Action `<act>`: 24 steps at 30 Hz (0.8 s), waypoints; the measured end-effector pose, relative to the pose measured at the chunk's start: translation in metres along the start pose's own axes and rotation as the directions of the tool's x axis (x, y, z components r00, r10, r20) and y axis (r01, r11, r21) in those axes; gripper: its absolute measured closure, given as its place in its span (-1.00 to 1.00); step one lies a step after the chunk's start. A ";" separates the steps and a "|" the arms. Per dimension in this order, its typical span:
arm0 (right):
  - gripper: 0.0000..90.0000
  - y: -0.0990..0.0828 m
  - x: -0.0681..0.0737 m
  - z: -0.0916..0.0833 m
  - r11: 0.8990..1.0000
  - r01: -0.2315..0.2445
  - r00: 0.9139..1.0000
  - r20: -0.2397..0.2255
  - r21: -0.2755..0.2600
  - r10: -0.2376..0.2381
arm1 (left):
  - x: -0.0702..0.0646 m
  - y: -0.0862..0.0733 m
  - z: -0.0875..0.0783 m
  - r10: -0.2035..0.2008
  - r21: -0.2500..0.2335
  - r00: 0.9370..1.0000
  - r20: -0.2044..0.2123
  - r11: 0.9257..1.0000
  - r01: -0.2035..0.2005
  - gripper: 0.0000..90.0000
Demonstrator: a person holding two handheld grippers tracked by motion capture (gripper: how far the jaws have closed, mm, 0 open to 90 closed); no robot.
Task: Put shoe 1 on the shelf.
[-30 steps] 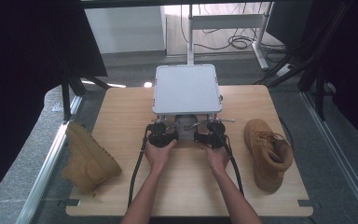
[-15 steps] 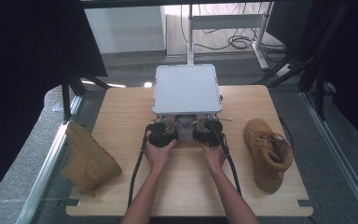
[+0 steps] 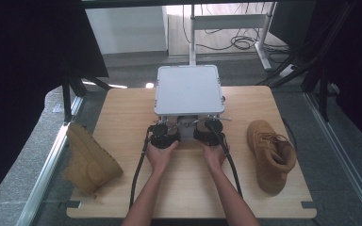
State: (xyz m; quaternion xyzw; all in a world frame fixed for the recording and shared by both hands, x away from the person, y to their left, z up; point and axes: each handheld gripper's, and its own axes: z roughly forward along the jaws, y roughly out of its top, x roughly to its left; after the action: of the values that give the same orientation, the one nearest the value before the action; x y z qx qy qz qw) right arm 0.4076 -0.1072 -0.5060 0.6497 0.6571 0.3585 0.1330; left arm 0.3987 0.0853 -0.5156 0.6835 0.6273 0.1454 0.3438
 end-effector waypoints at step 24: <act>-0.26 -0.011 -0.005 -0.001 0.999 0.047 0.998 -0.053 0.015 -0.046 | 0.004 0.000 0.002 0.000 -0.004 1.000 0.018 1.000 0.000 -0.32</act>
State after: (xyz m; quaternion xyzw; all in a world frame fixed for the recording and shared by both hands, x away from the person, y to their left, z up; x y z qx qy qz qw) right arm 0.3999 -0.1111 -0.5139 0.6256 0.6783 0.3667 0.1187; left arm 0.4001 0.0891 -0.5181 0.6841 0.6241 0.1404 0.3506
